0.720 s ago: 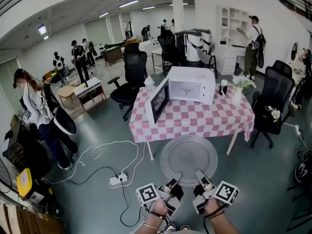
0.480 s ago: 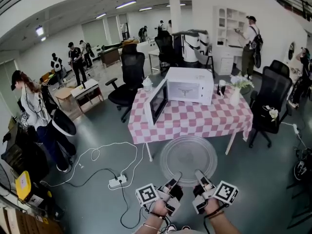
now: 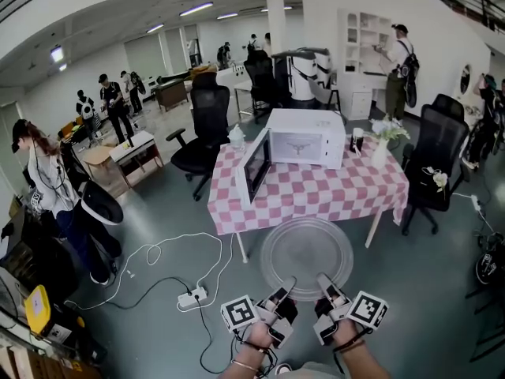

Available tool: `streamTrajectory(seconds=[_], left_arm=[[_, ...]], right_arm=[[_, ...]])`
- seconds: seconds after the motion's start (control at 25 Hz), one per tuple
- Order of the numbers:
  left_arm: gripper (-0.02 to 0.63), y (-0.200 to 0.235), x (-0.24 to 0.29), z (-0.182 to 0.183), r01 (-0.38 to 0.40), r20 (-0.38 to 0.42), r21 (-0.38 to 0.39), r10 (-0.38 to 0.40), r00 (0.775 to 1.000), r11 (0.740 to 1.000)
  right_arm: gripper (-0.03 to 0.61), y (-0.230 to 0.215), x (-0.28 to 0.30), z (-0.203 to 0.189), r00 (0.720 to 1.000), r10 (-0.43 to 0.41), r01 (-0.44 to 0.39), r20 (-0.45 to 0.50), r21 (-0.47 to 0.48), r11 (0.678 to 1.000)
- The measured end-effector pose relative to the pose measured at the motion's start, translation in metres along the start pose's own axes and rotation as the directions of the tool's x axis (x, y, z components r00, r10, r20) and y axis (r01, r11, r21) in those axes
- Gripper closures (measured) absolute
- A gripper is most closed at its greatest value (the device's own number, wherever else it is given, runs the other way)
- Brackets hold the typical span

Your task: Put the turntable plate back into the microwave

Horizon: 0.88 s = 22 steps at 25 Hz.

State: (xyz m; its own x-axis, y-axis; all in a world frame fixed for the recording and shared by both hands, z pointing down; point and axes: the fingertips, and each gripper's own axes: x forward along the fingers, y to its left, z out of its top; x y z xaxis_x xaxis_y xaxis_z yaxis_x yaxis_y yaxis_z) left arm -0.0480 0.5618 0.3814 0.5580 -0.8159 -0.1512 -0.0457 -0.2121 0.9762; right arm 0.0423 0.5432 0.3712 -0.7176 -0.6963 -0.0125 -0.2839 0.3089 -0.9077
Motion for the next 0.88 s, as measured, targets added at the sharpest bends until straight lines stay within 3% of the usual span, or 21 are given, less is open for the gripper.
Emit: streamTrajectory(seconds=[0.24,0.44,0.6,0.8,0.88], left_arm=[[0.569,0.005,0.004,0.008,-0.005,-0.015,-0.009,0.005,1.0,1.0],[0.569,0.013,0.014,0.019,-0.008,-0.01,-0.011,0.008,1.0,1.0],[0.569,0.022,0.034,0.029,-0.007,-0.005,-0.016,0.007,1.0,1.0],[0.569,0.033,0.068,0.051,-0.013,0.006,-0.008,0.013,1.0,1.0],[0.569,0.037,0.085,0.06,-0.02,0.012,-0.006,0.02,1.0,1.0]], right_arm=[[0.505,-0.017,0.002,-0.003,0.996,-0.094,0.094,-0.003,0.036,0.995],[0.503,-0.019,0.02,0.005,0.999,-0.045,0.045,0.0,0.023,0.999],[0.503,-0.04,0.031,0.018,0.994,-0.113,0.113,-0.01,0.036,0.993],[0.505,-0.045,0.065,0.048,0.999,-0.041,0.042,-0.017,0.031,0.999],[0.505,-0.056,0.073,0.062,0.996,-0.084,0.085,-0.027,0.037,0.996]])
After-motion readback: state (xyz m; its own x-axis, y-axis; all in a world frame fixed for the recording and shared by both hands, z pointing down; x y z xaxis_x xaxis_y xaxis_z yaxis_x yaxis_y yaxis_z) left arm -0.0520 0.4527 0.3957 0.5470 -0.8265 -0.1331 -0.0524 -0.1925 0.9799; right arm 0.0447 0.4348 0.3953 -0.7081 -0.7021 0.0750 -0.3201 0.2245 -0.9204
